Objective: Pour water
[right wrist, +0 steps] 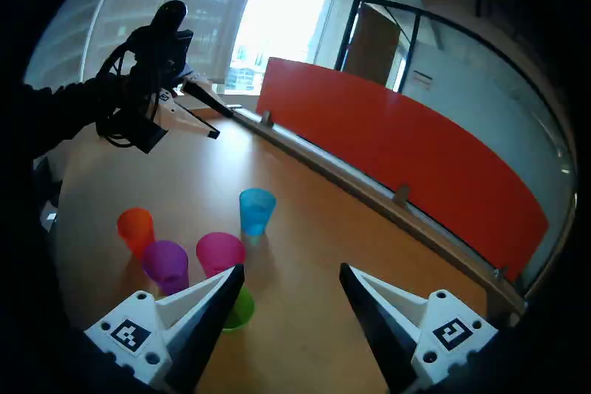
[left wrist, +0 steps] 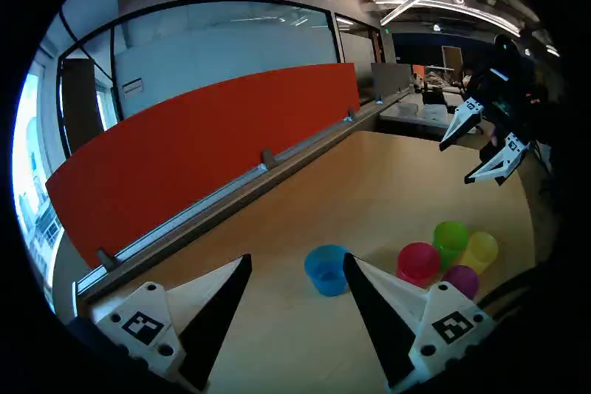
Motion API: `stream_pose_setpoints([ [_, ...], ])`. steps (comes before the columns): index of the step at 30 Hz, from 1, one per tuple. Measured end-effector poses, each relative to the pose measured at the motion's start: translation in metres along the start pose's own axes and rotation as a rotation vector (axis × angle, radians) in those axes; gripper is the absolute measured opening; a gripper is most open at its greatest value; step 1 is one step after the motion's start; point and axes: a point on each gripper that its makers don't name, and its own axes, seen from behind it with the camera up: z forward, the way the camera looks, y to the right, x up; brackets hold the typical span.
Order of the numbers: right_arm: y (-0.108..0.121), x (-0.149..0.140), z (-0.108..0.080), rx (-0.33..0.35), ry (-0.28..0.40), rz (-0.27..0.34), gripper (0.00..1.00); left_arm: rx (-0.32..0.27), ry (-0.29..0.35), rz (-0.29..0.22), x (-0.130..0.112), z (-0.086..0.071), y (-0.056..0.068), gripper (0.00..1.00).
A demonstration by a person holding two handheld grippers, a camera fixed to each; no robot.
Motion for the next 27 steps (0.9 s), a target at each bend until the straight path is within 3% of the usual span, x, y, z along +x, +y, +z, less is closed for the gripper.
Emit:
stream_pose_setpoints([
  [27, -0.029, -0.034, 0.023, 0.081, -0.06, 0.039, 1.0, -0.076, -0.066, 0.041, -0.026, 0.029, 0.015, 0.91],
])
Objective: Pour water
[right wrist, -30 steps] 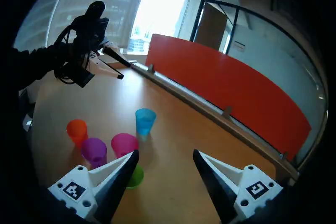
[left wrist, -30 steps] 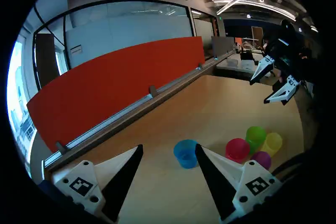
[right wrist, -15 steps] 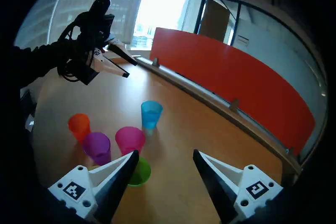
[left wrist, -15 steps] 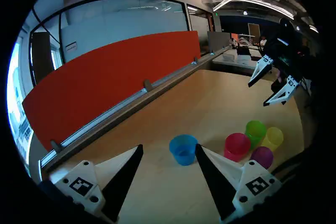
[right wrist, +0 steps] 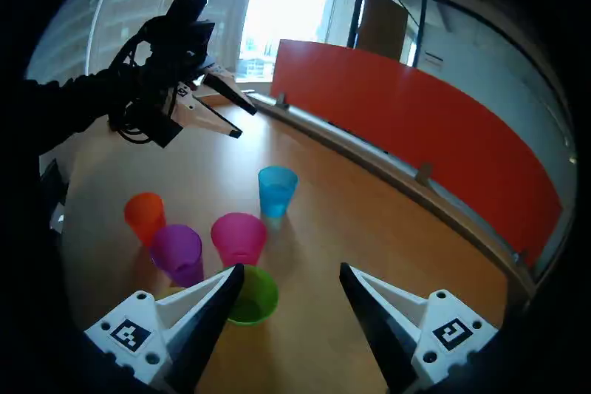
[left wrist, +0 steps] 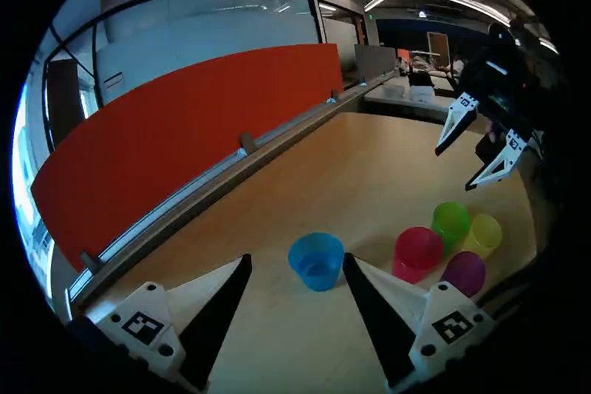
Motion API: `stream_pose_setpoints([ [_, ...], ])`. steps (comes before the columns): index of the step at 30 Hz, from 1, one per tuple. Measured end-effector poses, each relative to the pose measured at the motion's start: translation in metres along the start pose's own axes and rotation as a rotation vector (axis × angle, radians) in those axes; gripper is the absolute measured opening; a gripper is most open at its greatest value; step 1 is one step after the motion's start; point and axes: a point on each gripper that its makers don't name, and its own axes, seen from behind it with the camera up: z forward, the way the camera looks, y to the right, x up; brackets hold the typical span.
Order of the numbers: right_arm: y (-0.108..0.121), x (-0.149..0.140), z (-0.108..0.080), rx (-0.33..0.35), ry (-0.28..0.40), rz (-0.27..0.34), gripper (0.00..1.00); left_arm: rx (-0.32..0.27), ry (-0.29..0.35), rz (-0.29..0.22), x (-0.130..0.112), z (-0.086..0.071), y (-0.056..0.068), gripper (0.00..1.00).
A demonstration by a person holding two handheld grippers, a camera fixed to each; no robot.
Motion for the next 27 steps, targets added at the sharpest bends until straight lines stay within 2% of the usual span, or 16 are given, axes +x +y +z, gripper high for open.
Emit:
stream_pose_setpoints([
  [14, -0.02, -0.01, 0.013, 0.049, -0.025, 0.023, 1.0, -0.02, -0.013, 0.009, -0.007, 0.011, 0.0, 0.92],
  [27, -0.032, -0.02, 0.021, 0.074, -0.054, 0.024, 1.0, -0.057, -0.039, 0.028, -0.016, 0.024, 0.008, 0.92],
])
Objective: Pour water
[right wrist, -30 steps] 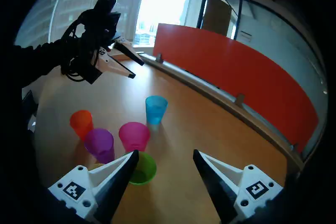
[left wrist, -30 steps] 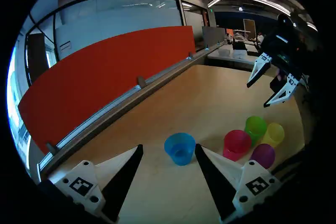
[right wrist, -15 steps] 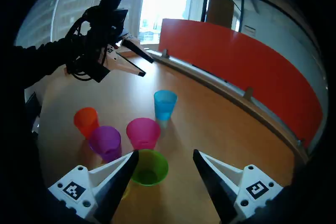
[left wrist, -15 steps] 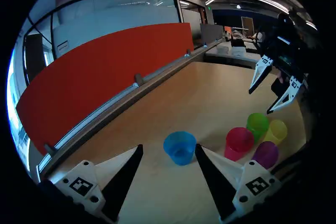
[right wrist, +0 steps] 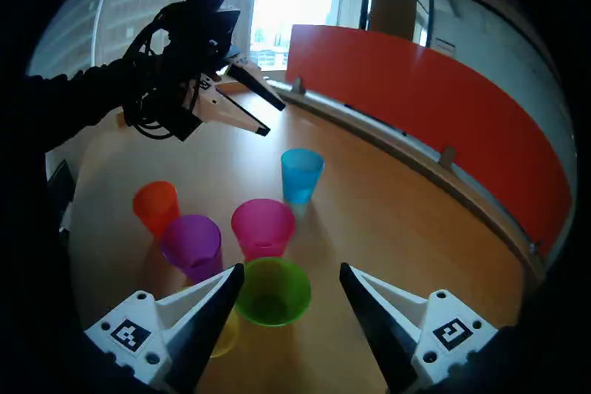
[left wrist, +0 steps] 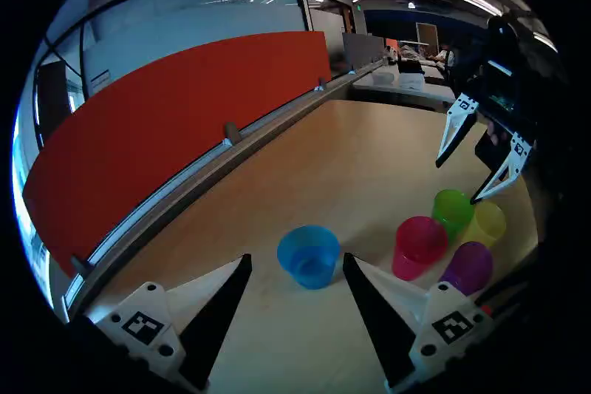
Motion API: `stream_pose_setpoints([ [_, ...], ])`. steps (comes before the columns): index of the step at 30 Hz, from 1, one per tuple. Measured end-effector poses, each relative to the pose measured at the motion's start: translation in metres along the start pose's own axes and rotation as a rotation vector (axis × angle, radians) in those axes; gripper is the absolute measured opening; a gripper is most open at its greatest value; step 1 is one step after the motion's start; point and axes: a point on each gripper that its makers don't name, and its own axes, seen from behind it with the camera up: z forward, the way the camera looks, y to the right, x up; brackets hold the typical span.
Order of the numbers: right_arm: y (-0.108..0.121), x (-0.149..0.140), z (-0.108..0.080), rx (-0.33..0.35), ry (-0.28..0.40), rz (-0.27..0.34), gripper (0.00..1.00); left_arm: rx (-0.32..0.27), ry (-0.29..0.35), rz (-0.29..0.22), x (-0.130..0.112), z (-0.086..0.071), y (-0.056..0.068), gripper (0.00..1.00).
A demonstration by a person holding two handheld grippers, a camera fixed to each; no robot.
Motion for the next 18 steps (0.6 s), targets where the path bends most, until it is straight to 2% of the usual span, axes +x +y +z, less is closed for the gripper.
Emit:
stream_pose_setpoints([
  [18, -0.019, -0.011, 0.015, 0.053, -0.03, 0.024, 1.0, -0.004, -0.006, 0.005, -0.005, 0.008, 0.001, 0.92],
])
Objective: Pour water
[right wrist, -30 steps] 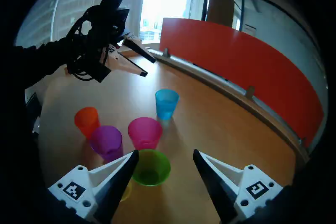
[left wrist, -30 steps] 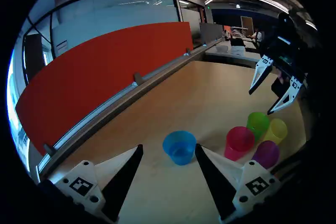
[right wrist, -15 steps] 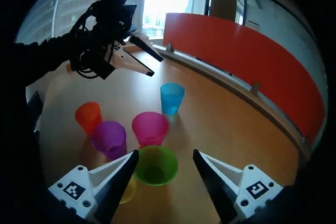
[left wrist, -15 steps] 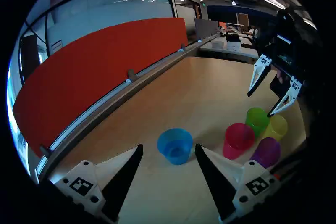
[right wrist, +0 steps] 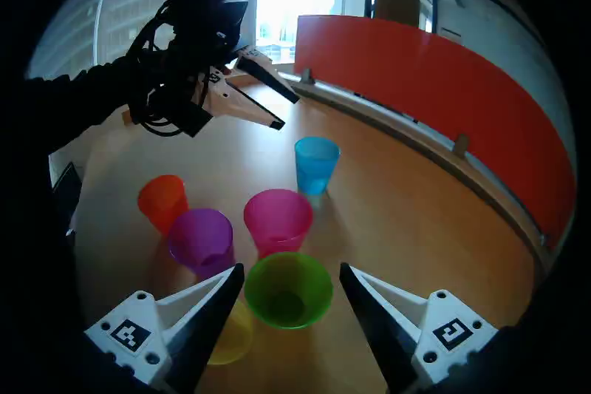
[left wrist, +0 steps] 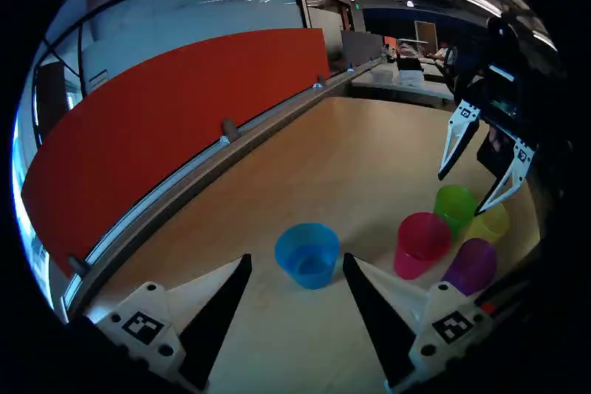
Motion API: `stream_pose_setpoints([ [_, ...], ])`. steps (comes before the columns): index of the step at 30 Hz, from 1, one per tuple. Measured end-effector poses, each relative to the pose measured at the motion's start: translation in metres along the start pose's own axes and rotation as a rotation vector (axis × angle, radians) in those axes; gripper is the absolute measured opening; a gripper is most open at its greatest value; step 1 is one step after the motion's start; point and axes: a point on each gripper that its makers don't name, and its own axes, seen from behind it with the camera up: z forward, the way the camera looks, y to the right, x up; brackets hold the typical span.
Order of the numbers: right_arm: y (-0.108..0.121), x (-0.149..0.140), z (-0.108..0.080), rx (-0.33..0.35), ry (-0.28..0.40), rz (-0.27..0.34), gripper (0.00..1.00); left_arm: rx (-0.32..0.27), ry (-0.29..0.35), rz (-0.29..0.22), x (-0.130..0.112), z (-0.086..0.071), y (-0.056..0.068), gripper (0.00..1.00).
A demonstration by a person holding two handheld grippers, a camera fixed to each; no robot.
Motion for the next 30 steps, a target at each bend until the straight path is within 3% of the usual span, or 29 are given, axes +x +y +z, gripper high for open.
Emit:
stream_pose_setpoints([
  [30, -0.004, -0.025, 0.009, 0.013, -0.084, 0.037, 1.0, -0.003, -0.003, 0.009, -0.004, 0.002, 0.002, 0.92],
])
